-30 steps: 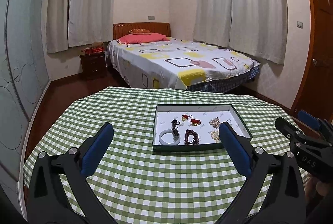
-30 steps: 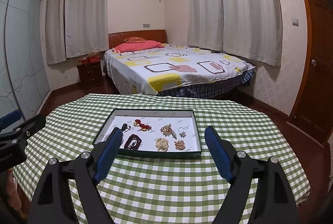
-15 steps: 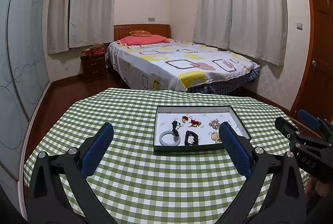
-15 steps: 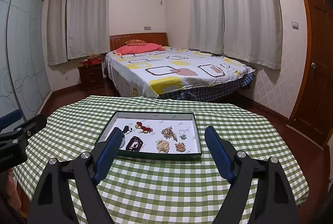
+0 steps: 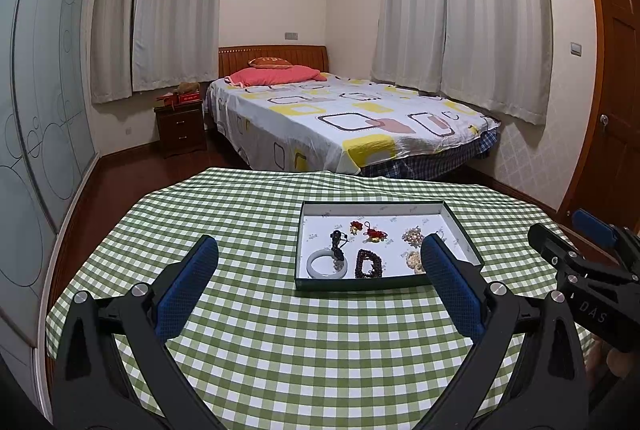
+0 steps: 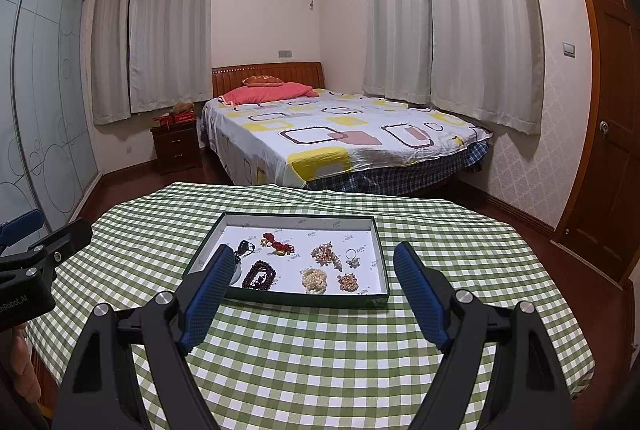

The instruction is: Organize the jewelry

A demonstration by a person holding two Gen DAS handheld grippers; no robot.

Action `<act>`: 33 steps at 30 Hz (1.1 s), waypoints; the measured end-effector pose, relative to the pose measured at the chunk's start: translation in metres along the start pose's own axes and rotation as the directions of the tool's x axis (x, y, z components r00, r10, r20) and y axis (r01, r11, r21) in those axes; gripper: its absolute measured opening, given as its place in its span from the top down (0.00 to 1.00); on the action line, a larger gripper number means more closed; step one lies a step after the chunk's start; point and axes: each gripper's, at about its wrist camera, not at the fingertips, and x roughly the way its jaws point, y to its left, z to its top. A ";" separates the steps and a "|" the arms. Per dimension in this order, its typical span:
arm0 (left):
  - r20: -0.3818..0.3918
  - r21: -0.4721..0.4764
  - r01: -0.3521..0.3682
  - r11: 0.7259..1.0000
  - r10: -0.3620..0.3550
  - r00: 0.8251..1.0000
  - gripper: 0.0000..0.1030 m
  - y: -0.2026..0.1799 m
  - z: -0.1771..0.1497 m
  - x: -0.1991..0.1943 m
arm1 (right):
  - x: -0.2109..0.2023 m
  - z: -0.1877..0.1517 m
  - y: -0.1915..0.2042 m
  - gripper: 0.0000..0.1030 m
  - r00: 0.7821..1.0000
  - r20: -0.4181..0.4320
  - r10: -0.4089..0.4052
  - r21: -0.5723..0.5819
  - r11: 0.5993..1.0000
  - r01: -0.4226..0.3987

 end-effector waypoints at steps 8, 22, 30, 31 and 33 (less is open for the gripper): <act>0.000 0.000 0.001 1.000 -0.001 1.000 0.04 0.000 0.001 0.000 | 0.000 0.000 0.000 0.23 1.000 -0.001 0.000 0.000 1.000 0.000; 0.004 -0.002 0.000 1.000 0.000 1.000 0.04 0.000 0.002 -0.003 | 0.000 0.000 0.000 0.23 1.000 -0.001 0.000 -0.001 1.000 0.000; 0.012 -0.003 -0.001 1.000 0.001 1.000 0.04 0.001 0.004 -0.004 | 0.000 0.001 0.000 0.23 1.000 -0.001 0.000 -0.001 1.000 0.000; 0.012 -0.002 -0.002 1.000 0.002 1.000 0.04 0.001 0.004 -0.004 | 0.000 0.001 0.000 0.23 1.000 -0.001 0.001 -0.001 1.000 -0.001; 0.013 0.000 -0.010 1.000 0.010 1.000 0.04 0.001 0.004 -0.003 | 0.000 0.000 0.001 0.23 1.000 -0.001 0.001 -0.002 1.000 -0.001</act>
